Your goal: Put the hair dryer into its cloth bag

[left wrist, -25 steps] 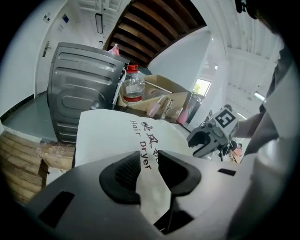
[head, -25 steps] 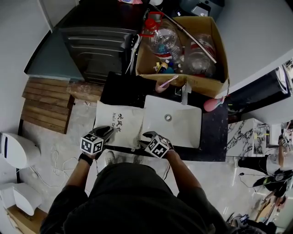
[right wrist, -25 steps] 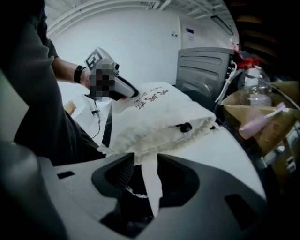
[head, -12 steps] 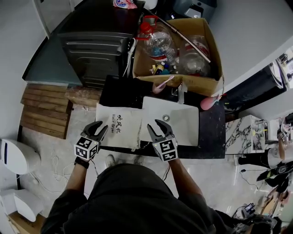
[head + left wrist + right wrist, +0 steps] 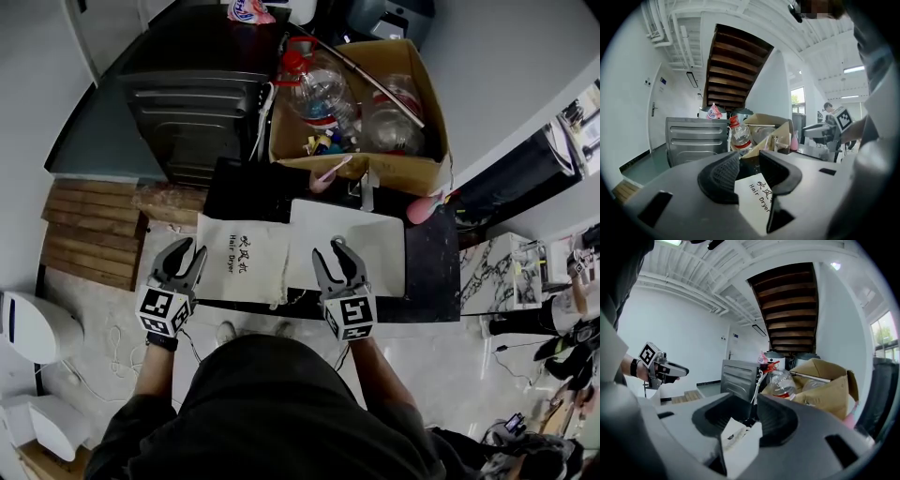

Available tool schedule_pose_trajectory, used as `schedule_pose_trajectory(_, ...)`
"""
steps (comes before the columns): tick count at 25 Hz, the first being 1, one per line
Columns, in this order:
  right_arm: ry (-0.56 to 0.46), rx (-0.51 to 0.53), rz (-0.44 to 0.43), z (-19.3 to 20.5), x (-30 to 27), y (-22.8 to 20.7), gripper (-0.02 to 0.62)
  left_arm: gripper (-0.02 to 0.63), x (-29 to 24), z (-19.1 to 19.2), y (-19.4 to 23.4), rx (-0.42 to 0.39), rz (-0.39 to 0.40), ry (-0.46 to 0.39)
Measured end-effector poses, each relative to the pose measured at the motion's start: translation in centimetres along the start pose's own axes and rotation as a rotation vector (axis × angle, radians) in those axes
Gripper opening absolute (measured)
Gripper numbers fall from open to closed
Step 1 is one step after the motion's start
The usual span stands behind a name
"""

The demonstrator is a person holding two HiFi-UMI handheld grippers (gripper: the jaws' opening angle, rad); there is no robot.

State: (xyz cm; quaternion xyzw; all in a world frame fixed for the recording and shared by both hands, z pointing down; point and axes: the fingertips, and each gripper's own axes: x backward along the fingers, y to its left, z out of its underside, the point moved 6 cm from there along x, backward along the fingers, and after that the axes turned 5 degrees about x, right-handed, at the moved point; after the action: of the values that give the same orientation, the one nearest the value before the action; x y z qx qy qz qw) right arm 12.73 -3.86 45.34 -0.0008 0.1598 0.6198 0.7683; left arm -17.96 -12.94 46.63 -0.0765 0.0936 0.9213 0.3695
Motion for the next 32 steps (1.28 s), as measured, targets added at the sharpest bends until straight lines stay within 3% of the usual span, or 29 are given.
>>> schedule_pose_trajectory(5, -0.002, 0.002, 0.006, -0.27, 0.02, 0.32, 0.153, 0.137, 0.27, -0.30, 0.08, -0.009, -0.001, -0.002)
schedule_pose_trajectory(8, -0.007, 0.004, 0.015, -0.40, -0.03, 0.43, 0.143, 0.090, 0.52, -0.42, 0.25, -0.016, -0.013, -0.006)
schedule_pose_trajectory(10, -0.010, 0.004, 0.028, -0.40, -0.02, 0.50, 0.108, 0.031, 0.67, -0.42, 0.39, -0.022, -0.026, -0.011)
schedule_pose_trajectory(15, -0.019, 0.006, 0.061, -0.37, -0.03, 0.48, 0.005, 0.005, 0.82, -0.55, 0.51, -0.039, -0.045, -0.017)
schedule_pose_trajectory(32, -0.018, 0.003, 0.037, -0.33, -0.79, 0.90, 0.000, 0.003, 0.73, -0.40, 0.69, -0.044, -0.036, -0.013)
